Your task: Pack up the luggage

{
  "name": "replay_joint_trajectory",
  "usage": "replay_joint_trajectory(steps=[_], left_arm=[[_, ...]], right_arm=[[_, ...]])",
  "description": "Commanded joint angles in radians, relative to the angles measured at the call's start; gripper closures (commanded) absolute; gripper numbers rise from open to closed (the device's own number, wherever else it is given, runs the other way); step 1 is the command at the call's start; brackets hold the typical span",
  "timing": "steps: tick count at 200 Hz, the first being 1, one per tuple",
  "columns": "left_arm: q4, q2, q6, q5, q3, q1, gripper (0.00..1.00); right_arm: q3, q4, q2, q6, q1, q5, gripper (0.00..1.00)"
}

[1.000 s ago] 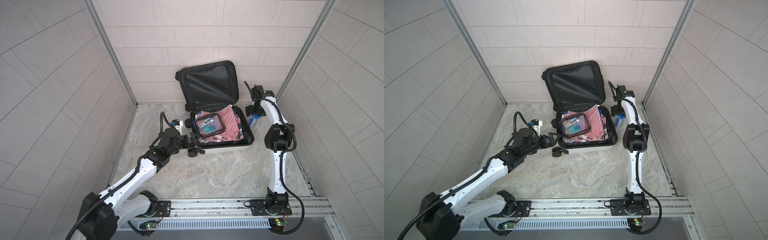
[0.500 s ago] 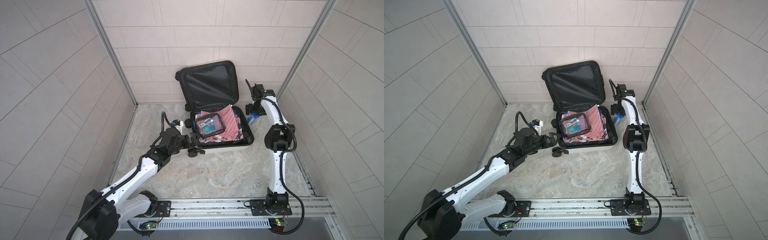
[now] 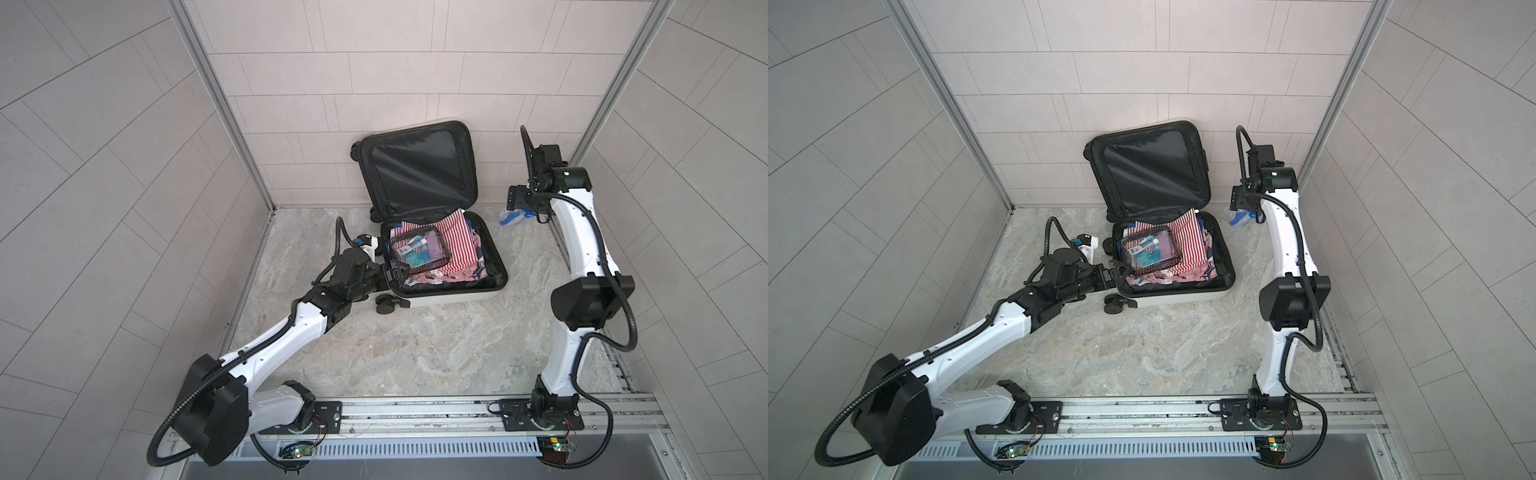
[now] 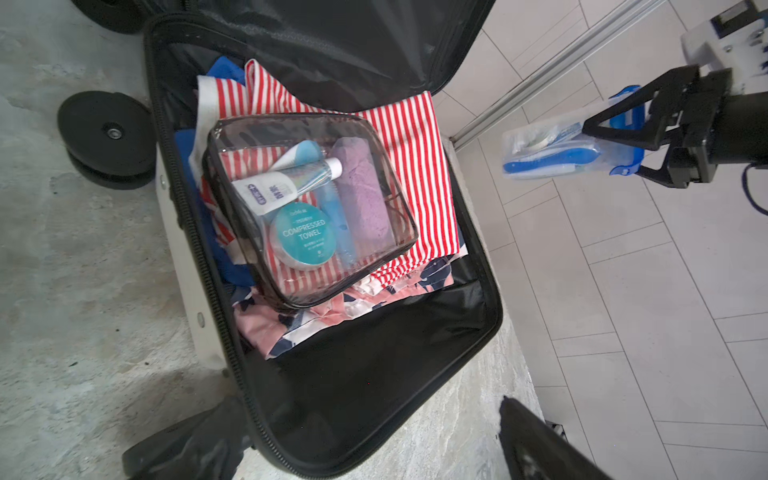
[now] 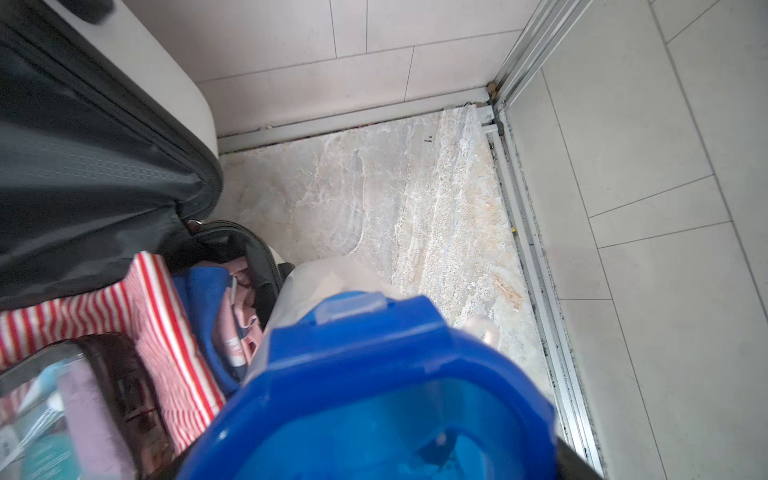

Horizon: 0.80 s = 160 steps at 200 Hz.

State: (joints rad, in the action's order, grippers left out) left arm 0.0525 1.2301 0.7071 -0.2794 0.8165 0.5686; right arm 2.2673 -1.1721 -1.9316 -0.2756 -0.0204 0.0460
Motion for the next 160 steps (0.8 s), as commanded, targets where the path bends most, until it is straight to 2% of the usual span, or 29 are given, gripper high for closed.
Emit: replay_joint_trajectory(steps=[1,38,81,126,160], left_arm=[[0.036,0.013,0.002,-0.009,0.045,0.017,0.0],[0.041,0.036,0.002,-0.016,0.075,0.031,0.01],[0.052,0.062,0.012,-0.017,0.096,0.036,0.02],[0.053,0.079,0.012,-0.021,0.109,0.036,0.02],[0.052,0.098,0.039,-0.017,0.122,0.037,0.02]], right_arm=[[-0.071,0.076,0.109,-0.046,0.023,-0.018,0.22],[-0.26,0.182,0.283,-0.074,0.075,-0.099,0.23],[-0.579,0.364,0.443,-0.194,0.137,-0.345,0.24],[-0.804,0.518,0.462,-0.307,0.192,-0.614,0.26],[-0.931,0.628,0.439,-0.355,0.229,-0.731,0.27]])
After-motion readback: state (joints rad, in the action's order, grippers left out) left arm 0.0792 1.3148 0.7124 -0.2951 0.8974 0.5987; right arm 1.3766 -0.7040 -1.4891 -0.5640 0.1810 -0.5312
